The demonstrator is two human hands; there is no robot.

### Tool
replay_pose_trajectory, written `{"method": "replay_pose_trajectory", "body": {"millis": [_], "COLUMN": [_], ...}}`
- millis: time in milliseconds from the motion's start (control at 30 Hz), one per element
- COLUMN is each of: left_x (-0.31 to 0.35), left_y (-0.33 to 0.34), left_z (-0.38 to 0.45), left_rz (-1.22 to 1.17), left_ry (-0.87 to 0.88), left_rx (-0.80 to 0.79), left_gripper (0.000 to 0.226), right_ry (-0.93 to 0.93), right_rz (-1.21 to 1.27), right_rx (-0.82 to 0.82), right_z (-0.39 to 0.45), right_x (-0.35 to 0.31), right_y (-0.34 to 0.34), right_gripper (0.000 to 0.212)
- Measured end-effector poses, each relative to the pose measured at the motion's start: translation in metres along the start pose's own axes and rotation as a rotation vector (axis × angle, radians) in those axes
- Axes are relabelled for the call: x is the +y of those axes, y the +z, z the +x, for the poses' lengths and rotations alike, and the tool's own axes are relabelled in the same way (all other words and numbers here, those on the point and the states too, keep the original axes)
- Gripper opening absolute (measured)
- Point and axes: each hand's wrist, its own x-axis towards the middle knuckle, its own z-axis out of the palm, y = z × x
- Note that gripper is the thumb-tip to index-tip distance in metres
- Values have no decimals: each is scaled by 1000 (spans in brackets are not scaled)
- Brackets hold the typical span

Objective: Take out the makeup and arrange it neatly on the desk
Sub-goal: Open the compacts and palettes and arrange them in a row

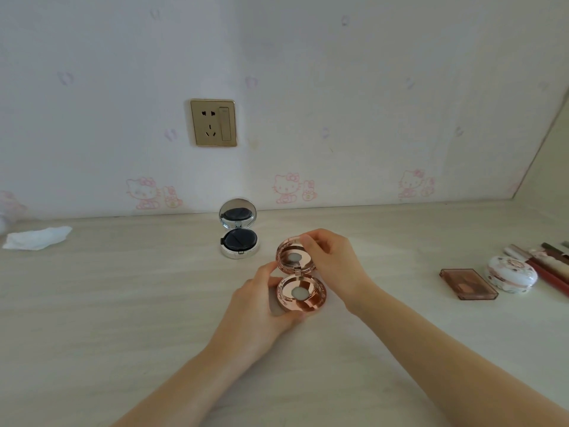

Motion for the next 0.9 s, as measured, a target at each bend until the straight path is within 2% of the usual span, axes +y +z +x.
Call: {"method": "replay_pose_trajectory", "body": {"millis": [100,267,533,700,767,900], "left_x": [0,-3,-2,-4,-5,-8], "left_y": [0,3,1,3,4,6], "left_z": [0,1,0,1,1,2], "left_rz": [-1,8,10,21,19,23], "left_ry": [0,-5,6,8,21,39], "left_rx": [9,11,7,16,24,46], "left_gripper": [85,85,84,85,85,84], "right_ry": [-21,-144,-136,-119,-128,-205], "right_rz": [-13,-199,-190,-245,-293,-476], "right_rx": [-6,-60,-77,-68,-51,-136], "right_z": [-4,-14,-16,-23,-34,-61], "right_x": [0,6,7,7,12,23], "right_y": [-3,-15,-19,-26,-30,-38], "right_gripper": [16,26,29,39,42,46]}}
